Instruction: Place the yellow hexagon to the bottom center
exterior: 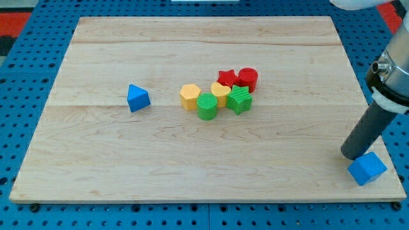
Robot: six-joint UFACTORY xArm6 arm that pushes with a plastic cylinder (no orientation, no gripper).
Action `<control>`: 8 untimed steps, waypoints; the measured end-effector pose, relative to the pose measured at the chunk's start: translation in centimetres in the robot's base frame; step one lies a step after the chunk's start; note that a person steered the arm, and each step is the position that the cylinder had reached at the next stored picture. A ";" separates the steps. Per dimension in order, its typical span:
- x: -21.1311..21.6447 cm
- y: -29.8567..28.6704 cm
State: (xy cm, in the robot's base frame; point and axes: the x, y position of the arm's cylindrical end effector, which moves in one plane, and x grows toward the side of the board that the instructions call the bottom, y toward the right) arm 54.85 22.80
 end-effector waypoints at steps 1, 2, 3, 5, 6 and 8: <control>-0.3 -1.2; -1.3 -3.7; -1.4 -5.1; -1.4 -5.4; -1.4 -5.4; -1.8 -6.0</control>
State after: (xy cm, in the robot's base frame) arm 53.01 16.77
